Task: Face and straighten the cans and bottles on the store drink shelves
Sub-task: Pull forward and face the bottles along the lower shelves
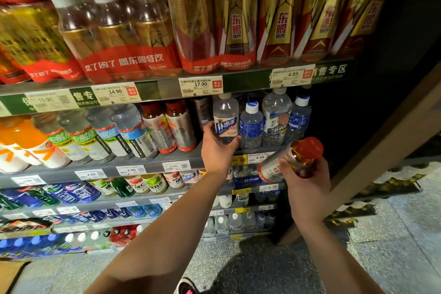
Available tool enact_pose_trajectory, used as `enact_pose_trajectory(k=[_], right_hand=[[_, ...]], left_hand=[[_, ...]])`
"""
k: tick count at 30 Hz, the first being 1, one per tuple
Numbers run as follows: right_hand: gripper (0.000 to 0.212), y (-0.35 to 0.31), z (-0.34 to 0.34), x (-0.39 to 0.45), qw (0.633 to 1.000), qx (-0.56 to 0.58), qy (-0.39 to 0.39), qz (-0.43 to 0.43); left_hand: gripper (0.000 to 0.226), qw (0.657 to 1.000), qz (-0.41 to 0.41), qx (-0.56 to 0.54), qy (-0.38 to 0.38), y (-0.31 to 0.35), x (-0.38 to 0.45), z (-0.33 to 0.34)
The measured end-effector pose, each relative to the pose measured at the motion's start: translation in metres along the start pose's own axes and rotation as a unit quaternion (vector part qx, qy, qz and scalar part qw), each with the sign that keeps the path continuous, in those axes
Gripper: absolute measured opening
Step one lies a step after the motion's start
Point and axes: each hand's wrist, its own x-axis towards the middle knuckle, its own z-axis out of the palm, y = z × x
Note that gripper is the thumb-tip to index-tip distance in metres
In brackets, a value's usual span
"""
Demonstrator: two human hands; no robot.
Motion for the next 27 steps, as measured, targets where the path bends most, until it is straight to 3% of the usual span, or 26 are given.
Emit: enact_pose_trajectory(k=[10, 19, 27], right_hand=[[0.049, -0.010, 0.036, -0.014, 0.999, 0.003, -0.055, 0.002], [0.048, -0.044, 0.114, -0.047, 0.993, -0.030, -0.105, -0.047], [0.056, -0.056, 0.181, -0.056, 0.991, -0.086, -0.053, -0.087]], left_hand=[[0.070, 0.996, 0.023, -0.040, -0.083, -0.015, 0.005, -0.028], [0.017, 0.997, 0.037, -0.016, 0.060, -0.044, 0.022, -0.101], [0.025, 0.997, 0.036, -0.049, -0.040, -0.054, 0.033, -0.131]])
